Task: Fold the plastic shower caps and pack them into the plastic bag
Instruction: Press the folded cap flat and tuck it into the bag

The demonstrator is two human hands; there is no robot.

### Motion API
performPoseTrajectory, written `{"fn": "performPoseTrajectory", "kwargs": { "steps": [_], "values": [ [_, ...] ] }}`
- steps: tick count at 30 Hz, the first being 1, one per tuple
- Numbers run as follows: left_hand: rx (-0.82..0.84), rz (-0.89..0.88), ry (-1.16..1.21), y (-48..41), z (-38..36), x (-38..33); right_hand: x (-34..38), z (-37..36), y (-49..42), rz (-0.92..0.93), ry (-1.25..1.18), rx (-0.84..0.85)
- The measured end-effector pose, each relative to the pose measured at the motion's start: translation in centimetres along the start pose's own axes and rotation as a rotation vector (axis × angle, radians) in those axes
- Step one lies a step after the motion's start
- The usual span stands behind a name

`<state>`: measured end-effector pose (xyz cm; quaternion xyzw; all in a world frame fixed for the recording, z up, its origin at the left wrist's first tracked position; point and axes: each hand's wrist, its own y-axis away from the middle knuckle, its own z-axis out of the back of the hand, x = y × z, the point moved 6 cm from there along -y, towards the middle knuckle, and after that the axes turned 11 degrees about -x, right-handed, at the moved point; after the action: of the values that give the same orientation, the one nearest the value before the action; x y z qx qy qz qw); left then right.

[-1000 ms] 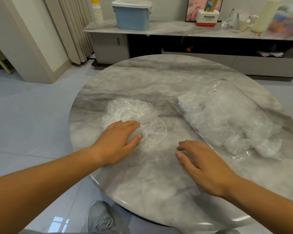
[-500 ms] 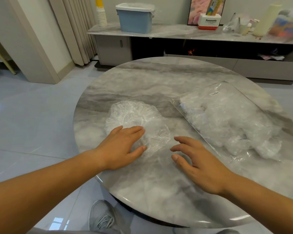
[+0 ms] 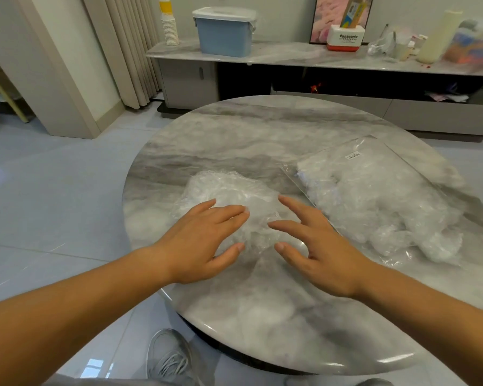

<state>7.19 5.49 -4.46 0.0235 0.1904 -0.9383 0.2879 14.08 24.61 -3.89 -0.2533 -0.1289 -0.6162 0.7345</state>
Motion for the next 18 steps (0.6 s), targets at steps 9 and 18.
{"fn": "performPoseTrajectory", "kwargs": {
  "steps": [9,18],
  "values": [
    [-0.115,-0.083,0.067,1.6,1.4,-1.5,1.1,0.5,-1.2,0.119,0.078,-0.044],
    [0.136,-0.162,0.333,4.7,-1.6,-5.6,-0.1,1.7,7.5,0.168,-0.014,-0.028]
  ]
}}
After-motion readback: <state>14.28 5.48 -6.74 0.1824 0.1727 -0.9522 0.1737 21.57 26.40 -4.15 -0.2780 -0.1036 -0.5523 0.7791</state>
